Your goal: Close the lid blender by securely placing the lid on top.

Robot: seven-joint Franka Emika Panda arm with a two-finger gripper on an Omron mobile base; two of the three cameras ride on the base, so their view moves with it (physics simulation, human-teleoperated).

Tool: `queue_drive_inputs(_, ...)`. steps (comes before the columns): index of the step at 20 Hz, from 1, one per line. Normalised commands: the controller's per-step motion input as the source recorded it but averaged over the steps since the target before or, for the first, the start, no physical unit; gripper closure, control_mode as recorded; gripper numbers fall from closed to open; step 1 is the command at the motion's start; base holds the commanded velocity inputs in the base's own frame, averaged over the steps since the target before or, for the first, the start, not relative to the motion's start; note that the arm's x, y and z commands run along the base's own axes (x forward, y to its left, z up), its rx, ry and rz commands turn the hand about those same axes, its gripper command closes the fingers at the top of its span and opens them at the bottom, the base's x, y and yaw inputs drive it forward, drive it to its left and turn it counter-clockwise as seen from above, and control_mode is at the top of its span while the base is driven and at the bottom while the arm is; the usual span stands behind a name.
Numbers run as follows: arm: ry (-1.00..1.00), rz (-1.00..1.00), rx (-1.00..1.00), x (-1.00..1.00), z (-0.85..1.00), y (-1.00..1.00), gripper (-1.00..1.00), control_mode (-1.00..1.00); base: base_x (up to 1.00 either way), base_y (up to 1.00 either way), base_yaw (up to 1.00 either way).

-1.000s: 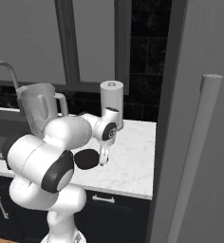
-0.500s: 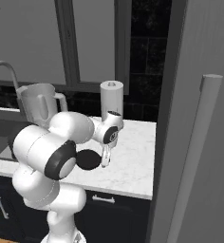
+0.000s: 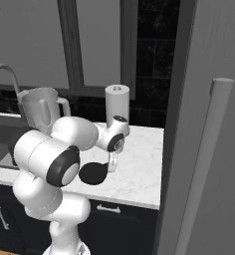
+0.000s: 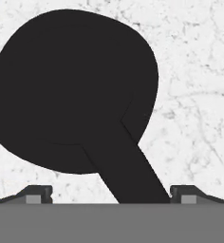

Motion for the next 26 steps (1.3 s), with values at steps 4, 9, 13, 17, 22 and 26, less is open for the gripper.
queue_drive_inputs(4,-0.21,0.13,0.00,0.00,-0.11,0.01,-1.00,-1.00,0.00,0.00,0.00)
queue_drive_inputs(9,-0.18,0.30,0.00,0.12,-0.27,0.03,-1.00,-1.00,0.00,0.00,0.00)
queue_drive_inputs(13,-0.02,0.33,0.00,0.28,-0.35,0.10,-1.00,-1.00,0.00,0.00,0.00)
queue_drive_inputs(17,0.00,0.26,0.00,0.17,-0.28,0.18,1.00,-1.00,0.00,0.00,0.00)
queue_drive_inputs(22,0.07,0.13,0.00,0.01,-0.18,0.27,1.00,-1.00,0.00,0.00,0.00)
queue_drive_inputs(26,0.02,0.06,0.00,-0.15,-0.04,0.09,1.00,-1.00,0.00,0.00,0.00)
